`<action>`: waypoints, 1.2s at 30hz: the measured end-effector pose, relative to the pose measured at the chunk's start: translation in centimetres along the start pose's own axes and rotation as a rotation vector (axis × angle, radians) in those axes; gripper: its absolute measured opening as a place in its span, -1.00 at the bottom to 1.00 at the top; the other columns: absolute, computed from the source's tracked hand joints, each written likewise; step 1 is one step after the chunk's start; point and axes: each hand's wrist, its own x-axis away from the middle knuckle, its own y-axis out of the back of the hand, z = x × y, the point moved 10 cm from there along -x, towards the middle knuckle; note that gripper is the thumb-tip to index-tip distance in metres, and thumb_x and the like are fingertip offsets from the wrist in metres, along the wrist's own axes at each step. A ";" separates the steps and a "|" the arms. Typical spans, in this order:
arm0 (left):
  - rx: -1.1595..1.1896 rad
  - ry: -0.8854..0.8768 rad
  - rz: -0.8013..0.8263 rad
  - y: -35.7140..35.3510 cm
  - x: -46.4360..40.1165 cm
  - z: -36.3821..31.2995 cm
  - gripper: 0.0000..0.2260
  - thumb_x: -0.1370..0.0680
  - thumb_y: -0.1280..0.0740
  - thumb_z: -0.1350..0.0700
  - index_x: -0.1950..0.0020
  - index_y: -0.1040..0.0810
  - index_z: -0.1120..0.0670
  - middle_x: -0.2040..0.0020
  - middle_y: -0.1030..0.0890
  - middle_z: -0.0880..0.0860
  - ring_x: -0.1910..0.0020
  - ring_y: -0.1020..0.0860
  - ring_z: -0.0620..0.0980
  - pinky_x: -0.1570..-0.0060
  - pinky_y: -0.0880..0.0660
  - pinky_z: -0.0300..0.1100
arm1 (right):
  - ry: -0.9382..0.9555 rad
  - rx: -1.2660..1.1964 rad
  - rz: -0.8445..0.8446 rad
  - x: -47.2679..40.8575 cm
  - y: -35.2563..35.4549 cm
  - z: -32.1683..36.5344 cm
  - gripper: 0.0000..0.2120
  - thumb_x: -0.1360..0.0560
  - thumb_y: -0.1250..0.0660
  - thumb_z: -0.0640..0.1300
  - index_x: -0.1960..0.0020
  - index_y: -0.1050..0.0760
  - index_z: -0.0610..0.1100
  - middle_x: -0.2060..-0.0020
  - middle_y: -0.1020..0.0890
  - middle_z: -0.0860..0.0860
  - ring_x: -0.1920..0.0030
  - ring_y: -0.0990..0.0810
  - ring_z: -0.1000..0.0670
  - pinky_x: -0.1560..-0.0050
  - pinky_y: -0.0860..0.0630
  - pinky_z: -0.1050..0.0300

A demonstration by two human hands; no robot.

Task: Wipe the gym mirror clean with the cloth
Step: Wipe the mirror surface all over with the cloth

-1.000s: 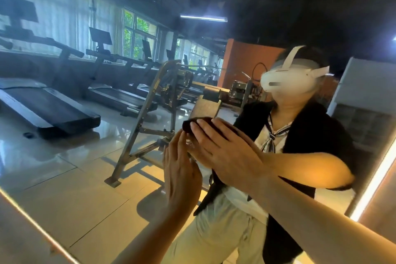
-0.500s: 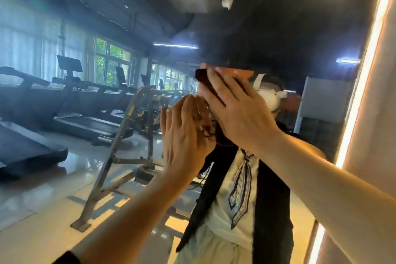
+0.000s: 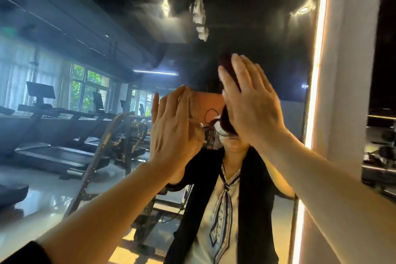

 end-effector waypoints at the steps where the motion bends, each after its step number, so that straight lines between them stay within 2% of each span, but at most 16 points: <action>1: -0.009 -0.002 0.000 0.1 -0.2 0.1 -0.49 -0.52 -0.08 0.03 -0.35 -0.50 0.28 -0.28 -0.55 0.25 -0.31 -0.50 0.26 -0.45 -0.22 0.32 | -0.125 0.022 -0.054 -0.1 0.9 -2.6 -0.58 -0.66 -0.14 -0.10 -0.47 -0.38 -0.23 -0.46 -0.38 -0.27 -0.47 -0.36 -0.29 -0.47 -0.29 -0.20; 3: -0.035 -0.017 -0.004 0.2 -0.6 0.4 -0.49 -0.52 -0.07 0.05 -0.34 -0.51 0.28 -0.28 -0.56 0.24 -0.30 -0.51 0.24 -0.44 -0.23 0.32 | -0.338 0.059 -0.117 0.7 2.0 -5.6 -0.60 -0.69 -0.14 -0.11 -0.48 -0.36 -0.24 -0.47 -0.37 -0.27 -0.47 -0.35 -0.29 -0.43 -0.37 -0.22; 5: -0.064 -0.044 -0.005 0.3 -0.9 0.4 -0.49 -0.51 -0.07 0.07 -0.32 -0.53 0.30 -0.27 -0.57 0.25 -0.27 -0.53 0.25 -0.41 -0.25 0.35 | -0.414 0.062 -0.107 1.1 1.7 -4.7 -0.57 -0.66 -0.15 -0.15 -0.50 -0.32 -0.26 -0.49 -0.31 -0.31 -0.50 -0.29 -0.32 -0.45 -0.34 -0.25; 6: -0.070 -0.052 -0.003 0.4 -1.1 0.4 -0.49 -0.51 -0.07 0.05 -0.31 -0.53 0.31 -0.26 -0.58 0.26 -0.27 -0.54 0.26 -0.40 -0.26 0.36 | -0.363 0.038 -0.074 0.8 1.0 -2.9 -0.53 -0.63 -0.15 -0.16 -0.51 -0.30 -0.27 -0.50 -0.29 -0.32 -0.50 -0.27 -0.34 -0.47 -0.29 -0.25; 8: -0.066 -0.045 -0.011 0.8 -1.7 0.4 -0.46 -0.49 -0.07 0.01 -0.28 -0.54 0.33 -0.24 -0.58 0.28 -0.26 -0.53 0.29 -0.41 -0.25 0.35 | -0.116 -0.022 0.041 -0.8 -0.9 2.4 -0.46 -0.58 -0.13 -0.14 -0.53 -0.27 -0.25 -0.52 -0.25 -0.31 -0.53 -0.22 -0.32 -0.52 -0.19 -0.23; 10: -0.058 -0.005 -0.055 1.5 -2.5 1.0 -0.44 -0.46 -0.06 0.01 -0.25 -0.54 0.35 -0.21 -0.58 0.32 -0.24 -0.53 0.34 -0.41 -0.24 0.32 | 0.117 -0.021 0.101 -3.0 -2.4 6.5 -0.48 -0.62 -0.12 -0.06 -0.55 -0.27 -0.20 -0.55 -0.24 -0.26 -0.55 -0.19 -0.27 -0.55 -0.17 -0.20; 13: -0.069 0.061 -0.083 1.9 -3.5 2.0 -0.44 -0.44 -0.05 -0.01 -0.20 -0.56 0.33 -0.17 -0.58 0.34 -0.20 -0.53 0.38 -0.40 -0.23 0.35 | 0.203 0.027 0.123 -6.6 -3.7 6.8 -0.51 -0.66 -0.10 0.00 -0.55 -0.28 -0.14 -0.56 -0.24 -0.21 -0.56 -0.19 -0.22 -0.57 -0.15 -0.15; 15: -0.081 0.028 -0.101 1.4 -4.1 1.6 -0.53 -0.47 -0.07 0.04 -0.16 -0.58 0.27 -0.15 -0.59 0.29 -0.18 -0.53 0.31 -0.40 -0.24 0.36 | 0.136 0.056 0.075 -8.4 -3.2 4.1 -0.52 -0.65 -0.11 -0.01 -0.54 -0.32 -0.13 -0.54 -0.28 -0.20 -0.54 -0.24 -0.21 -0.55 -0.16 -0.14; 19: -0.075 -0.060 -0.116 -1.0 -5.5 -1.1 -0.69 -0.53 -0.20 0.27 -0.25 -0.54 0.20 -0.19 -0.58 0.16 -0.21 -0.42 0.06 -0.48 -0.16 0.27 | -0.096 0.104 -0.038 -9.8 -0.9 -4.0 -0.56 -0.67 -0.09 -0.08 -0.52 -0.34 -0.14 -0.52 -0.32 -0.20 -0.52 -0.28 -0.22 -0.54 -0.20 -0.17; 21: -0.062 -0.092 -0.094 -1.9 -6.4 -2.9 -0.67 -0.51 -0.25 0.30 -0.27 -0.52 0.19 -0.18 -0.57 0.13 -0.22 -0.45 0.06 -0.53 -0.09 0.22 | -0.190 0.122 -0.060 -9.9 0.0 -7.7 -0.59 -0.68 -0.12 -0.08 -0.50 -0.37 -0.14 -0.50 -0.34 -0.21 -0.50 -0.30 -0.24 -0.53 -0.23 -0.20; 25: -0.059 -0.113 -0.015 -2.8 -7.2 -5.6 -0.62 -0.50 -0.21 0.22 -0.32 -0.49 0.19 -0.22 -0.55 0.13 -0.24 -0.50 0.11 -0.54 0.01 0.18 | -0.347 0.135 -0.106 -8.0 2.2 -12.8 -0.62 -0.69 -0.14 -0.06 -0.46 -0.42 -0.14 -0.49 -0.37 -0.19 -0.48 -0.34 -0.23 -0.47 -0.33 -0.18; 28: -0.044 -0.135 0.036 -3.4 -5.7 -6.8 -0.59 -0.52 -0.21 0.18 -0.36 -0.45 0.20 -0.26 -0.53 0.14 -0.25 -0.48 0.12 -0.53 0.03 0.18 | -0.363 0.167 -0.073 -4.8 2.3 -12.0 -0.61 -0.70 -0.13 -0.06 -0.49 -0.37 -0.14 -0.52 -0.32 -0.20 -0.51 -0.29 -0.22 -0.48 -0.33 -0.14; 31: -0.036 -0.166 0.074 -4.0 -2.9 -7.2 -0.50 -0.48 -0.36 0.18 -0.42 -0.43 0.21 -0.33 -0.51 0.16 -0.31 -0.47 0.15 -0.54 0.03 0.20 | -0.377 0.135 -0.048 0.1 2.2 -9.2 -0.59 -0.69 -0.16 -0.09 -0.51 -0.33 -0.17 -0.52 -0.30 -0.22 -0.53 -0.26 -0.25 -0.48 -0.33 -0.19; 34: 0.004 -0.141 0.133 -4.0 0.1 -7.6 -0.47 -0.54 -0.16 -0.04 -0.43 -0.44 0.21 -0.35 -0.51 0.15 -0.33 -0.45 0.15 -0.54 0.09 0.13 | -0.401 0.091 0.002 6.7 2.1 -5.5 -0.51 -0.64 -0.17 -0.09 -0.53 -0.30 -0.22 -0.52 -0.29 -0.27 -0.53 -0.25 -0.29 -0.49 -0.29 -0.21; 36: 0.019 -0.131 0.182 -3.9 2.3 -7.9 -0.48 -0.62 -0.05 -0.08 -0.42 -0.46 0.21 -0.35 -0.52 0.16 -0.38 -0.39 0.14 -0.54 0.07 0.20 | -0.333 0.057 0.028 11.8 2.0 -2.0 -0.51 -0.65 -0.18 -0.06 -0.53 -0.28 -0.22 -0.48 -0.35 -0.29 -0.48 -0.33 -0.32 -0.48 -0.27 -0.20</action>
